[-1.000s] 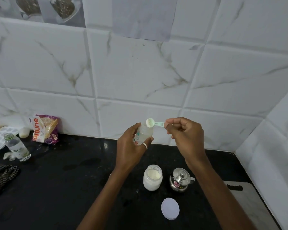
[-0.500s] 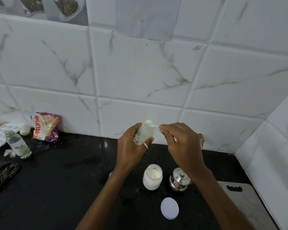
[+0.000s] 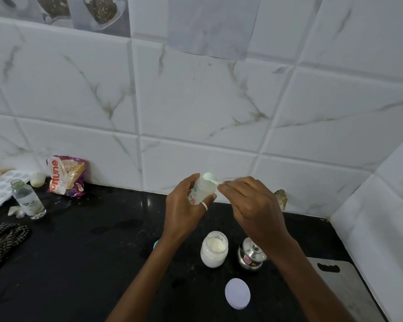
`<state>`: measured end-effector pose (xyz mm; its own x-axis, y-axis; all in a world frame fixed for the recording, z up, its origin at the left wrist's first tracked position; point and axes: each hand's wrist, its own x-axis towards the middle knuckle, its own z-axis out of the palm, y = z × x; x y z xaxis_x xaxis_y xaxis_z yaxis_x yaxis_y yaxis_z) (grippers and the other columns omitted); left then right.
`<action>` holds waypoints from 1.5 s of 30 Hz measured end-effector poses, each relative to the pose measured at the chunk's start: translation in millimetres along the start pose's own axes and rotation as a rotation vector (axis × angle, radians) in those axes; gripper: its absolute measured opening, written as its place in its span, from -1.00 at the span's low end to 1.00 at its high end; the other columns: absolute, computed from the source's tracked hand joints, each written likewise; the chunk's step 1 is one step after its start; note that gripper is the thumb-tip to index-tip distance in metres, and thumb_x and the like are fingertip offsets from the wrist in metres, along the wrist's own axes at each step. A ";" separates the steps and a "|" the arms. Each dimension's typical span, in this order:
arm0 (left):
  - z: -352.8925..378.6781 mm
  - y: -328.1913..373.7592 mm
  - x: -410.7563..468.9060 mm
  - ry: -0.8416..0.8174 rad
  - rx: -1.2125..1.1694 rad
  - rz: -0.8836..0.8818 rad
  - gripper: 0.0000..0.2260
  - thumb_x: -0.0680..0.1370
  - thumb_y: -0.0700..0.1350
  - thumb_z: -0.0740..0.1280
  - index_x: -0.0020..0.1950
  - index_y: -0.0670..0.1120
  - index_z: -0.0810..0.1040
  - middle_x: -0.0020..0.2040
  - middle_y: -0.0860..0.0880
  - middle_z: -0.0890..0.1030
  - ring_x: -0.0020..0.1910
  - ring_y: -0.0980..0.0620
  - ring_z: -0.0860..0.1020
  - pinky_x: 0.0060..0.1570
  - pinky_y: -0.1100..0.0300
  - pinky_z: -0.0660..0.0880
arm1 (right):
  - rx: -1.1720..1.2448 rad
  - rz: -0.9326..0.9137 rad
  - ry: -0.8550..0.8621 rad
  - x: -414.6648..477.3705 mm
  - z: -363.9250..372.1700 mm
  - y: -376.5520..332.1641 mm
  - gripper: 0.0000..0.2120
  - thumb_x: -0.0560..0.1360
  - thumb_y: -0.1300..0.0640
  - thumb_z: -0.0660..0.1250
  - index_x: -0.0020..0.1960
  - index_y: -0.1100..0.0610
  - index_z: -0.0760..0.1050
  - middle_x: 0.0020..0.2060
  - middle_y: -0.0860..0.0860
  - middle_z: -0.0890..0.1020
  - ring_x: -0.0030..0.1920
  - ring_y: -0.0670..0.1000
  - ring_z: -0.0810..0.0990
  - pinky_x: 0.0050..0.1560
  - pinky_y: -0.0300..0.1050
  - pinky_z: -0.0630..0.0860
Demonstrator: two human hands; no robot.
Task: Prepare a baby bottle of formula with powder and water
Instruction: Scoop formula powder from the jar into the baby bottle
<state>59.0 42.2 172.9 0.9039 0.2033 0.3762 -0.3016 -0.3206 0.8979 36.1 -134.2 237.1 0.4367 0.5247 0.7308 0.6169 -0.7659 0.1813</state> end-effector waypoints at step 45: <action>5.6 -23.4 -8.1 -0.045 0.003 -0.090 -0.46 0.43 -0.03 0.63 0.35 -0.02 0.54 0.14 0.18 0.60 0.10 0.20 0.59 -0.02 0.52 0.48 | 0.111 0.302 0.185 -19.8 26.3 -0.1 -0.87 0.54 0.35 0.42 0.04 0.23 0.71 -0.07 0.05 0.76 -0.10 0.07 0.69 -0.11 -0.03 0.59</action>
<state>60.5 42.9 147.6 0.9401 0.1891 0.2836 -0.2180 -0.3059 0.9268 44.6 -134.7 205.3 0.4905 0.1968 0.8489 0.5500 -0.8255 -0.1264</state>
